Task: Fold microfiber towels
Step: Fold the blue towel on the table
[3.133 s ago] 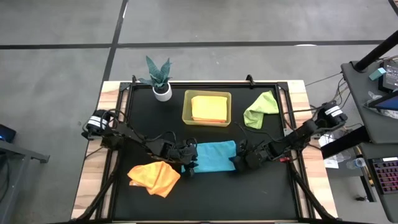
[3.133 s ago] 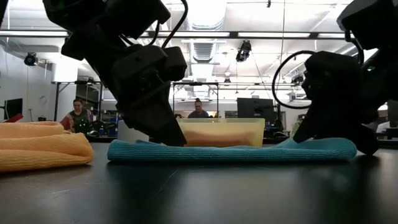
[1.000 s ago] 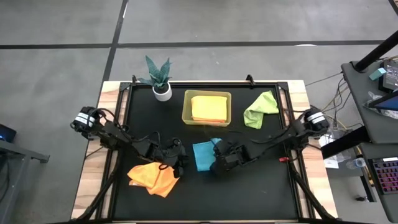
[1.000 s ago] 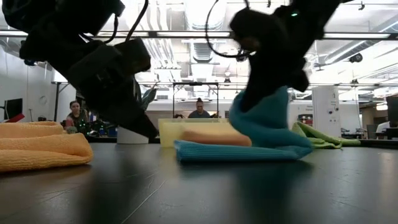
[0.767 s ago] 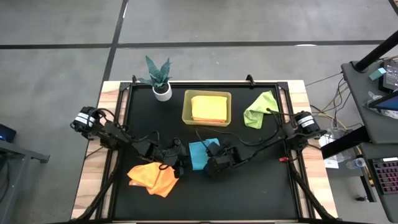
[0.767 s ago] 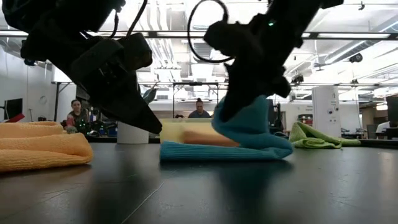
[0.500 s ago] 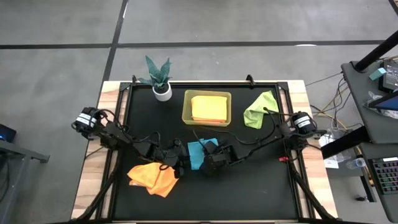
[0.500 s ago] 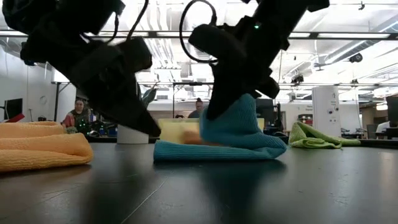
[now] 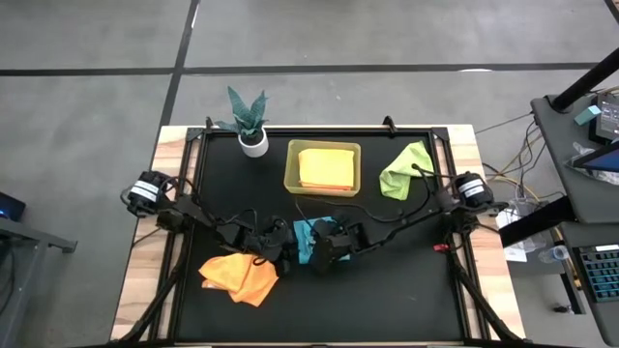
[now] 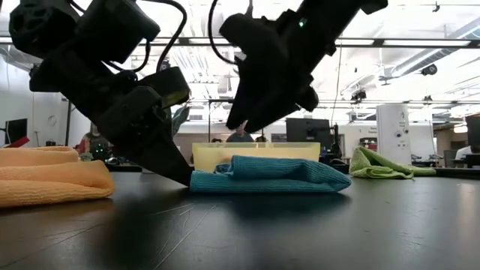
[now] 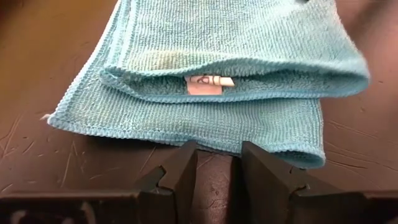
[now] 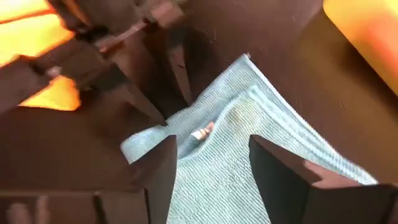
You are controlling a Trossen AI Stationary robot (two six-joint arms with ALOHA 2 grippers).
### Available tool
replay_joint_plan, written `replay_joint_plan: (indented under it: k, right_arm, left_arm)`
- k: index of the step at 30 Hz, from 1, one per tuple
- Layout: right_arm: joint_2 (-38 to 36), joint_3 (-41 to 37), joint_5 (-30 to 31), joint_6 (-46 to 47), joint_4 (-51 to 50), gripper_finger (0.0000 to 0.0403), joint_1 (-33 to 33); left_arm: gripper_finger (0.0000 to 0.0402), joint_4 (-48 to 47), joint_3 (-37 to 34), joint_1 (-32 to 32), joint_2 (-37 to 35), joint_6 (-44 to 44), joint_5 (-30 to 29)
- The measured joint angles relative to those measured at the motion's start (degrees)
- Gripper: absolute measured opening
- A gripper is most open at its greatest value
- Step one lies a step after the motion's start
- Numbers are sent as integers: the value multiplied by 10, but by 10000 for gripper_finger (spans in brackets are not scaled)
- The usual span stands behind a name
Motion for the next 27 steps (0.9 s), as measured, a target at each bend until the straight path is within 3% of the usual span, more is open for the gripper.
replay_joint_plan:
  k: [8,11,14,22,27]
  right_arm:
    - [-5,-3,-26,-181,-16,196,60]
    - [10,-10,-5,-233,6,192,79]
    - [32,-13,34,-248,39,188,86]
    - [87,-13,38,-267,79,171,80]
    - [89,-8,38,-257,85,115,78]
  left_arm:
    - [116,7,-1,0,1,0,1]
    - [116,7,-1,0,1,0,1]
    - [116,9,-1,0,1,0,1]
    - [116,19,-3,0,2,1,2]
    - [116,20,-4,0,2,1,2]
